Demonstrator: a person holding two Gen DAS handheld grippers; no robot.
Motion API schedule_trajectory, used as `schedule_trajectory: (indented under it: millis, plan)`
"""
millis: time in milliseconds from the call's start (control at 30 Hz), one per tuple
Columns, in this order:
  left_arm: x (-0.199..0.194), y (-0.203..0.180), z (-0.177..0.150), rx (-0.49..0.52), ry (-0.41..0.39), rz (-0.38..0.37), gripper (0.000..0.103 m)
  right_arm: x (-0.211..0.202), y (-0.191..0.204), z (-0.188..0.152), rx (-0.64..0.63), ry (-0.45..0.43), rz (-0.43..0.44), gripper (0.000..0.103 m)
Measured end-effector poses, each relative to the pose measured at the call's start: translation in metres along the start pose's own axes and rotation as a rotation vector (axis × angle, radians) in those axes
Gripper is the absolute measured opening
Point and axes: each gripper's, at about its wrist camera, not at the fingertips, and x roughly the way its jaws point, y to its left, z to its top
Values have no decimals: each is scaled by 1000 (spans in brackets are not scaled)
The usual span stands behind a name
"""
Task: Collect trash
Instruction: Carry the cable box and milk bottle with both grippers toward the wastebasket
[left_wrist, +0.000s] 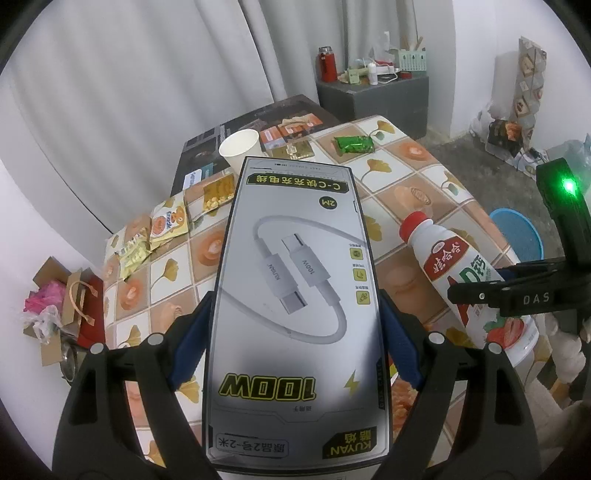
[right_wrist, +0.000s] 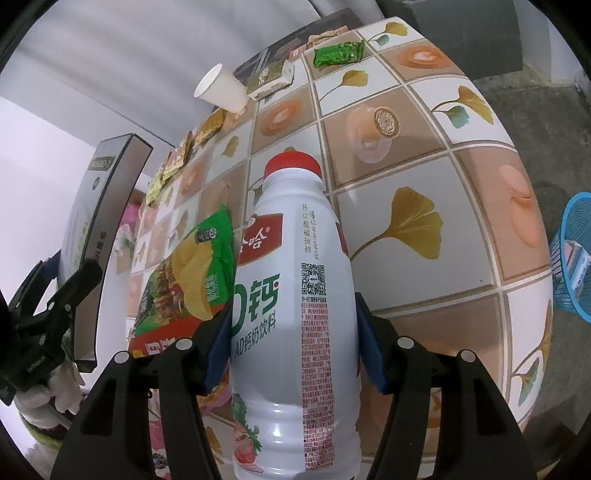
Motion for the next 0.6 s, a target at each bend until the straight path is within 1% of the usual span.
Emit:
schedule_trajectory:
  millis: [233, 367, 467, 600]
  plan:
    - [-11, -5, -3, -11, -20, -9, 80, -19, -3, -4, 9, -35, 17, 58]
    - [-19, -8, -7, -52, -37, -53, 80, -37, -7, -9, 20, -75, 24, 58]
    - [-26, -15, -12, -87, -54, -91, 80, -55, -14, -16, 37, -121, 29, 58]
    - [-32, -28, -18, -86, -79, -120, 80, -70, -24, -29, 68, -161, 34, 58]
